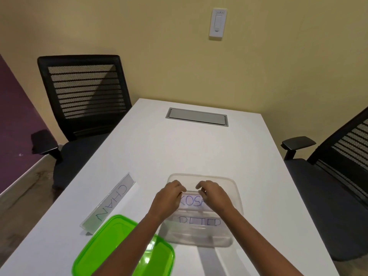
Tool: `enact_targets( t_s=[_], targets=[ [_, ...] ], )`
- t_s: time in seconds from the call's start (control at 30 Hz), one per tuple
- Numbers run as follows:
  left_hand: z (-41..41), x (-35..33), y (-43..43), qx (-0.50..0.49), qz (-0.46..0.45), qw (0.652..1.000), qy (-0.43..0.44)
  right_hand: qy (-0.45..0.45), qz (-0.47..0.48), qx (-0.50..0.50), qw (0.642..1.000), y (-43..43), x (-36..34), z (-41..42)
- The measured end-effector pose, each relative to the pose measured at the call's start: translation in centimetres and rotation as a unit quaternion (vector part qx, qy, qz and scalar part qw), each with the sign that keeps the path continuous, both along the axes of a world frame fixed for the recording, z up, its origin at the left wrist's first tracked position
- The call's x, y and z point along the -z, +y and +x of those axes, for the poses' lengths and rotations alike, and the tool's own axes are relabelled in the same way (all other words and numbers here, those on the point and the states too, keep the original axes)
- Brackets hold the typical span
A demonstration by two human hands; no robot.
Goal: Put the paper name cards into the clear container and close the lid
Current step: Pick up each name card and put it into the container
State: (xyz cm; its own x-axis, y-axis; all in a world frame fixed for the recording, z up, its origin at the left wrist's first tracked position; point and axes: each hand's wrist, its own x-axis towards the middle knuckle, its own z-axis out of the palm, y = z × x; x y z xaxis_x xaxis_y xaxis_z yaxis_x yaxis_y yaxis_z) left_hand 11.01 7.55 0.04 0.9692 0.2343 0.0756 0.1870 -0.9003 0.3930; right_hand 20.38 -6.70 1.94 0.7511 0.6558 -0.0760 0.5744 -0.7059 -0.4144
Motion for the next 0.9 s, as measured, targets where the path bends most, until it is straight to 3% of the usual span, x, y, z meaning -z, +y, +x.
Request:
enact_targets(
  t_s=[0.2,0.43,0.67,0.9],
  targets=[
    [-4.5,-0.9,2.4,-0.106,-0.006,0.992,-0.071,-0.016,0.069,-0.051,0.996,4.4,-2.0,-4.6],
    [-9.6,-0.2,6.4,-0.254,-0.009,0.967,-0.003,0.019,0.060,-0.114,0.991,8.7,-1.1,-9.6],
    [-14.7,1.6,9.9,-0.343,0.048,0.932,0.108,0.067,-0.051,-0.140,0.987,11.4,2.4,-13.4],
    [-16.3,2.9,11.7,-0.395,-0.019,0.903,0.167,0.091,-0.152,-0.150,0.973,11.8,5.1,-14.9]
  ],
)
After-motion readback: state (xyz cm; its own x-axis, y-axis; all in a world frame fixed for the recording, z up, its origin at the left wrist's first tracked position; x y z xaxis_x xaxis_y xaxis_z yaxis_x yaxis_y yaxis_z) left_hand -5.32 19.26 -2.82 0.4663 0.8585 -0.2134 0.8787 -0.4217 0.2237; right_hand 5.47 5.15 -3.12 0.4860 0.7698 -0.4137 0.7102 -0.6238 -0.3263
